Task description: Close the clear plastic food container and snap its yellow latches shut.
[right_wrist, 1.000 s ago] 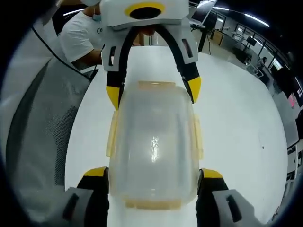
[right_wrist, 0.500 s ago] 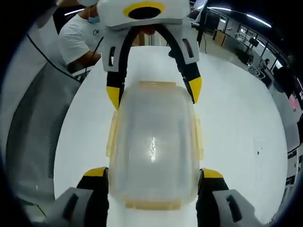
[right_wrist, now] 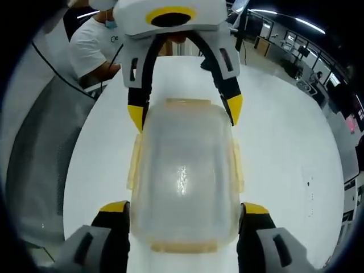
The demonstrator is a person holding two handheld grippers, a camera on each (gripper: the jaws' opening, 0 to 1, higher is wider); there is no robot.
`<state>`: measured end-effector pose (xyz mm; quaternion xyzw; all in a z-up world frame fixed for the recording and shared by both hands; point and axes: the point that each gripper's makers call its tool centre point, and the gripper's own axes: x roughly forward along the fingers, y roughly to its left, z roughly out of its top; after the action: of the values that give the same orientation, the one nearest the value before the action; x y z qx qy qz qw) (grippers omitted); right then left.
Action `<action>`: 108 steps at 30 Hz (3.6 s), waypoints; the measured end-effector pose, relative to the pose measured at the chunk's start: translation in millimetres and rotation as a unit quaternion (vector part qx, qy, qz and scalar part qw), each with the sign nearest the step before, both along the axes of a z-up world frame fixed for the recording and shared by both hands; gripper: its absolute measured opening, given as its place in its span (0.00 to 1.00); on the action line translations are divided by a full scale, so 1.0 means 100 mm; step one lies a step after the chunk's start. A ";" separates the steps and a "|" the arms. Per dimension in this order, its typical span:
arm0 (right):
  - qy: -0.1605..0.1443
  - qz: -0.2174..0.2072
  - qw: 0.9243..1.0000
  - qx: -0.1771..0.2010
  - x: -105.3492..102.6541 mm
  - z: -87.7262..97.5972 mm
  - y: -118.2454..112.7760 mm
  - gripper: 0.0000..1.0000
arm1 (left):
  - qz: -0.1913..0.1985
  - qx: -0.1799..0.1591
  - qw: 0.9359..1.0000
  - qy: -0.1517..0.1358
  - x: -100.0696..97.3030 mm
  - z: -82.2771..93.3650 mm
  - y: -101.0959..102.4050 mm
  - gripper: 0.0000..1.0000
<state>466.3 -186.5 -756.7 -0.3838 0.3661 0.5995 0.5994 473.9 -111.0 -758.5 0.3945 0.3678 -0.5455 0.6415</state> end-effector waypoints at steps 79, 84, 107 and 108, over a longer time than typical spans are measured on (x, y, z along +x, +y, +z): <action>-0.037 -0.331 0.933 0.137 -1.64 0.61 -0.67 0.99 | 0.288 -0.179 0.940 -0.027 -1.62 0.70 0.62 0.98; -0.037 -0.351 0.924 0.148 -1.77 0.61 -0.73 0.99 | 0.311 -0.182 0.932 -0.024 -1.75 0.69 0.74 0.99; -0.023 -0.396 0.904 0.158 -2.04 0.65 -0.97 0.99 | 0.343 -0.178 0.922 -0.017 -2.13 0.61 0.95 0.99; -0.024 -0.395 0.905 0.158 -2.05 0.65 -0.96 0.99 | 0.342 -0.178 0.922 -0.017 -2.13 0.62 0.94 0.99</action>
<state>261.6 -283.0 -691.3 -0.1222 0.3733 0.3541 0.8487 261.1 -16.6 -696.8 0.1334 0.3659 -0.3424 0.8551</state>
